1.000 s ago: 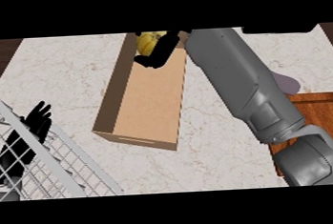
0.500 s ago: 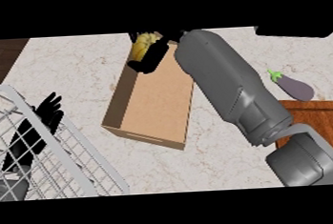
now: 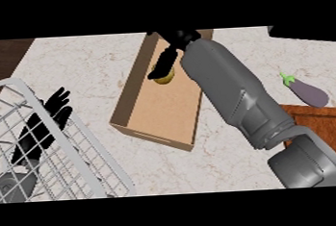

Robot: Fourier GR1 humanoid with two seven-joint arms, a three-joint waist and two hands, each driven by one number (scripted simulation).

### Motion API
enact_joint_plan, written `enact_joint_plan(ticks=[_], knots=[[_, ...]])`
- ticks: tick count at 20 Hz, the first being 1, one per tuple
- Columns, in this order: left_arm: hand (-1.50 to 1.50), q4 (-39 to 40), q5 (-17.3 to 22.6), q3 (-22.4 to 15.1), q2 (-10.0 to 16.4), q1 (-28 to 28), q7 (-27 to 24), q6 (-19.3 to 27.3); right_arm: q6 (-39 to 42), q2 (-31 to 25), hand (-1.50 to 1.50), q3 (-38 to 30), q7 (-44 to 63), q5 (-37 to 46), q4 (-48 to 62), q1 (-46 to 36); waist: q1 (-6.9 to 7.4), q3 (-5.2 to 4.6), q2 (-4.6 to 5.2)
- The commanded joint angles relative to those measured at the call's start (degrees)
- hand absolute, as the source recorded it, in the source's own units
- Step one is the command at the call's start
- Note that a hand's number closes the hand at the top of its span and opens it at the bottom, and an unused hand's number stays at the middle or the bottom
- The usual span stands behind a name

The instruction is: Pick the squash from the cutting board and place it in the cardboard box

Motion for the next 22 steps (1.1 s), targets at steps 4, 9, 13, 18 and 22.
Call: enact_joint_plan(ticks=[4,9,13,18,22], knots=[[0.00,0.9,0.7,1.5,-0.6,-3.6,0.0,0.1,-3.4,0.0,-1.50,-1.6,-5.3,-6.3,-2.8,1.4,-0.32,0.13,-0.11],[0.00,0.5,0.2,2.3,-0.5,-3.3,0.8,1.3,-4.5,0.0,-1.50,-6.6,-8.0,-13.0,-3.0,1.8,-2.26,0.20,-0.38],[0.00,0.1,-0.4,2.9,-0.3,-0.9,-0.4,2.3,-2.3,0.0,-1.50,-10.5,-7.8,-16.4,-2.0,-0.5,-3.84,0.19,-0.32],[0.00,-2.8,1.5,5.2,2.2,0.8,0.8,0.5,1.8,-4.4,-1.50,-13.3,-9.9,-18.3,-0.6,0.4,-4.39,0.23,-0.42],[0.00,-1.4,-0.2,3.9,0.3,0.2,1.0,2.2,5.2,-11.0,-1.50,-14.4,-11.3,-18.8,0.6,1.7,-5.14,0.23,0.01]])
